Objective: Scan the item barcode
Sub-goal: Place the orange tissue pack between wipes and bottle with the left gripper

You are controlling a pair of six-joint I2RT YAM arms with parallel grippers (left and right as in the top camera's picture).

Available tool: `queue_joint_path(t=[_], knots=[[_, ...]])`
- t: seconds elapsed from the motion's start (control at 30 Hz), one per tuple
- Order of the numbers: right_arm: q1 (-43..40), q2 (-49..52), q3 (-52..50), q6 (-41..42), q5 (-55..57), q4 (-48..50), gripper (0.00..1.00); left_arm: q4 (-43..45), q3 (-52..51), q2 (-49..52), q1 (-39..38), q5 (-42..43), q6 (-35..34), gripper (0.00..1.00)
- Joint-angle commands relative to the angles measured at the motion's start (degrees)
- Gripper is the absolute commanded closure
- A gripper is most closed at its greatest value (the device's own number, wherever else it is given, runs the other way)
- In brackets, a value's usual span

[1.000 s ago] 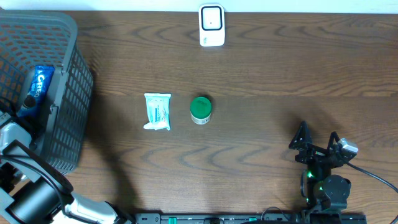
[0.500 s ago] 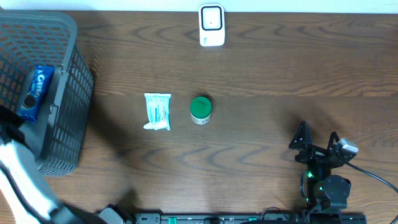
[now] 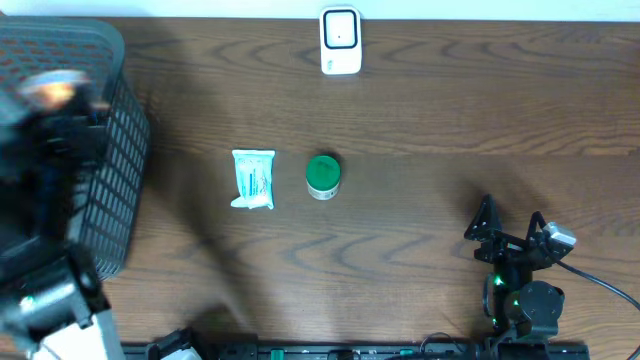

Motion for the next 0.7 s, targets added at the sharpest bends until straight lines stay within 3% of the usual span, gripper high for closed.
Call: queue_joint_path(t=[0.0, 0.2, 0.33, 0.5, 0.67], knots=[[0.68, -0.07, -0.15, -0.57, 0.70, -0.11, 0.01, -2.75, 0.02, 3.19, -9.44, 2.71, -1.38, 0.43], [0.68, -0.07, -0.15, -0.57, 0.70, -0.11, 0.01, -10.51, 0.02, 13.60, -27.26, -11.82, -1.42, 0.43], [0.68, -0.07, -0.15, -0.57, 0.70, -0.11, 0.01, -12.39, 0.00, 24.35, -36.96, -13.81, -1.42, 0.43], [0.68, -0.07, -0.15, -0.57, 0.70, -0.11, 0.01, -10.51, 0.02, 36.96, -43.50, -17.29, -3.30, 0.43], [0.68, -0.07, -0.15, -0.57, 0.70, -0.11, 0.01, -7.04, 0.02, 47.21, -45.22, -18.91, -3.39, 0.43]])
